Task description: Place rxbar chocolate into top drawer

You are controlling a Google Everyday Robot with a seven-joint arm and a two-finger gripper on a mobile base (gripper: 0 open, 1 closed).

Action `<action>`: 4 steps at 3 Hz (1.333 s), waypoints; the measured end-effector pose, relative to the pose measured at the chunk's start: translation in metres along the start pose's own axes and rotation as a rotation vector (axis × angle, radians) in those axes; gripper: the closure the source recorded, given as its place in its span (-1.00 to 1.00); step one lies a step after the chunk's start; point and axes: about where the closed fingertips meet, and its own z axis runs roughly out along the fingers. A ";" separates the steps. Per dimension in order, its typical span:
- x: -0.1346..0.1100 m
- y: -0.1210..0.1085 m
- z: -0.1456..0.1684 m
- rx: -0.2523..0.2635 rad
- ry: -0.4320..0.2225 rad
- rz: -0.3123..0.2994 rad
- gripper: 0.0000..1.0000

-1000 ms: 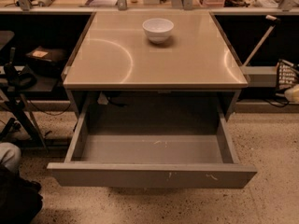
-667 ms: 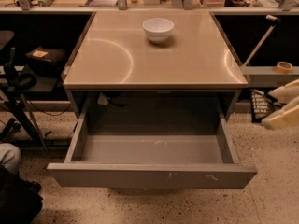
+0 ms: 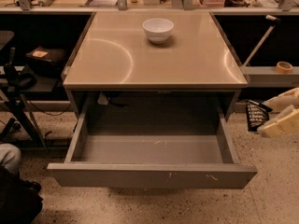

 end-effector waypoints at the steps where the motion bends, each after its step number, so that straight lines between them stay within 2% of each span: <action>1: 0.016 0.024 0.065 -0.160 -0.025 0.008 1.00; 2: 0.025 0.056 0.164 -0.316 -0.036 -0.009 1.00; 3: 0.010 0.061 0.244 -0.325 -0.071 -0.027 1.00; 4: 0.009 0.059 0.242 -0.331 -0.071 -0.014 1.00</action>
Offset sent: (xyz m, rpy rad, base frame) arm 0.0239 0.1885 -0.2364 0.2313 0.2109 0.2993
